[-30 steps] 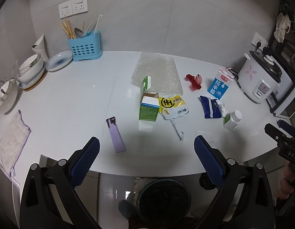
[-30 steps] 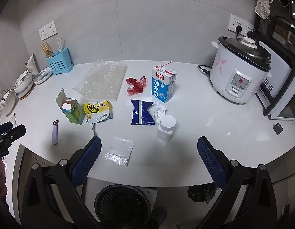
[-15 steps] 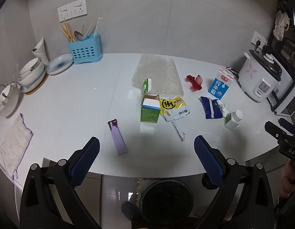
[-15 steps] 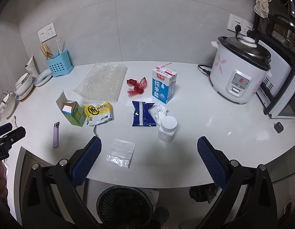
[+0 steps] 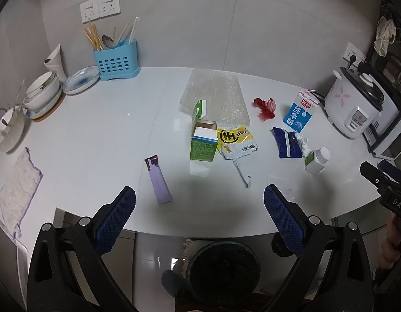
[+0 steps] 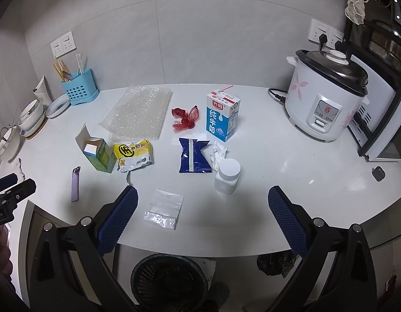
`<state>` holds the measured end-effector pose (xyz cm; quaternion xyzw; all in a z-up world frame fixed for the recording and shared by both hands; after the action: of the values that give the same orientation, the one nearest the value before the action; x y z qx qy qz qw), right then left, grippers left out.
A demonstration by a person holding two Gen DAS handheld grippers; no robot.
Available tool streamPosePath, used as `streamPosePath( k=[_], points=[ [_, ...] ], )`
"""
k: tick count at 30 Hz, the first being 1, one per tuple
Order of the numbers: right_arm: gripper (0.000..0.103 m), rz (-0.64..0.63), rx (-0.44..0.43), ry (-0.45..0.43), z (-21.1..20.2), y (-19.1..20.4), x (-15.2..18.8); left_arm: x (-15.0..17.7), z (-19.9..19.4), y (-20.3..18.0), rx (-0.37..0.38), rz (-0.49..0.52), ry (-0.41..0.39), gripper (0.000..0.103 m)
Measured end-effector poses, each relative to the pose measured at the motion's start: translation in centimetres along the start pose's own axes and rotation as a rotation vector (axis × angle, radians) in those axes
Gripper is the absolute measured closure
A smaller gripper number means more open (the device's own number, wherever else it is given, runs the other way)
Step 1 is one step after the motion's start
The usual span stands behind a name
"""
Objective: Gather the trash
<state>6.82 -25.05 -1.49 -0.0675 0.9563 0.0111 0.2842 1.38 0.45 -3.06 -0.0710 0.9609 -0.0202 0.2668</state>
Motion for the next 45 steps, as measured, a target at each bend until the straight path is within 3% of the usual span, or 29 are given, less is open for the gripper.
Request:
streamPosePath(
  k=[33,45],
  points=[
    [0.007,0.021,0.003,0.016,0.4,-0.5,-0.2,-0.3,0.4,0.2,0.0,-0.009,0.015,0.007],
    [0.007,0.01,0.035,0.045,3.8,-0.9,-2.1,-1.4,3.7,3.2,-0.068,-0.071,0.072,0.007]
  ],
)
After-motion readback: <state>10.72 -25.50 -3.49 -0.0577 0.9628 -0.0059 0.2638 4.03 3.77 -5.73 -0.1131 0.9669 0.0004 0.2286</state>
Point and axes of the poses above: each gripper's, at about its wrist camera, not at the fingertips, and z roughly the way its jaws point, y to its left, x to its underside, the point moved 3 cm from there along z, roughly the way its jaws point, and after that the axes turned 5 degrees about y, right-handed, at the moved point
